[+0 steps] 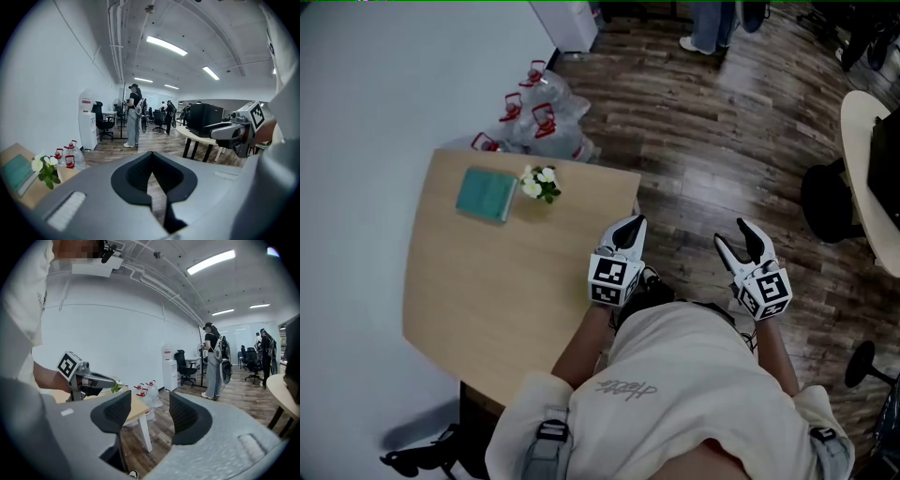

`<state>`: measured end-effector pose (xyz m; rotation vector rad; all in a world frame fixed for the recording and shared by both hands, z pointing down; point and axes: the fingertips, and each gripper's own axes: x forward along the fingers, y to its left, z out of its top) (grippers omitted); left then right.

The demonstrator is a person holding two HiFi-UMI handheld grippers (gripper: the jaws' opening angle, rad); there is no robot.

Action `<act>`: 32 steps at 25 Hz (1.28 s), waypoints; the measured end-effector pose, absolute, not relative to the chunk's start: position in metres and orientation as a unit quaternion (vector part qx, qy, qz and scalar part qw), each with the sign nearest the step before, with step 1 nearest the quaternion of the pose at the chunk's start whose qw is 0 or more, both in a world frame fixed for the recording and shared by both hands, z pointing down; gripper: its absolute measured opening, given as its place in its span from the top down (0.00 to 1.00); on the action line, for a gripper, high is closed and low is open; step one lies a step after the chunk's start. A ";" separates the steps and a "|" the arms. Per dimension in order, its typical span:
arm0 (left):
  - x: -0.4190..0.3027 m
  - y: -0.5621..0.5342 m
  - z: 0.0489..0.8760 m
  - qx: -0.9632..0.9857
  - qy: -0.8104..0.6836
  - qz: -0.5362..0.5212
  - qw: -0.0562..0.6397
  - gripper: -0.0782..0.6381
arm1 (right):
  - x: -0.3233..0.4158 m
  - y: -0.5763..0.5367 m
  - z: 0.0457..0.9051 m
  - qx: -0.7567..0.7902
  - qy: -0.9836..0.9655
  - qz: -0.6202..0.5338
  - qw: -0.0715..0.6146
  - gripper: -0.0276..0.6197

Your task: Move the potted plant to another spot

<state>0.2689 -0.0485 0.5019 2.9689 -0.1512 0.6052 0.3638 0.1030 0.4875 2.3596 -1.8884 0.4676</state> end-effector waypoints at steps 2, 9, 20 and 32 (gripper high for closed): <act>0.264 -0.069 0.503 0.977 -0.059 0.195 0.058 0.87 | 0.364 0.086 0.483 0.769 -0.620 0.149 0.046 0.56; 0.221 -0.120 0.508 0.972 -0.127 0.173 0.090 0.87 | 0.335 0.022 0.495 0.706 -0.683 0.157 0.099 0.55; 0.114 -0.173 0.528 0.932 -0.291 0.164 0.138 0.87 | 0.275 -0.108 0.490 0.570 -0.801 0.131 0.129 0.55; 0.085 -0.216 0.512 0.865 -0.452 0.145 0.162 0.87 | 0.263 -0.203 0.507 0.432 -0.882 0.109 0.153 0.55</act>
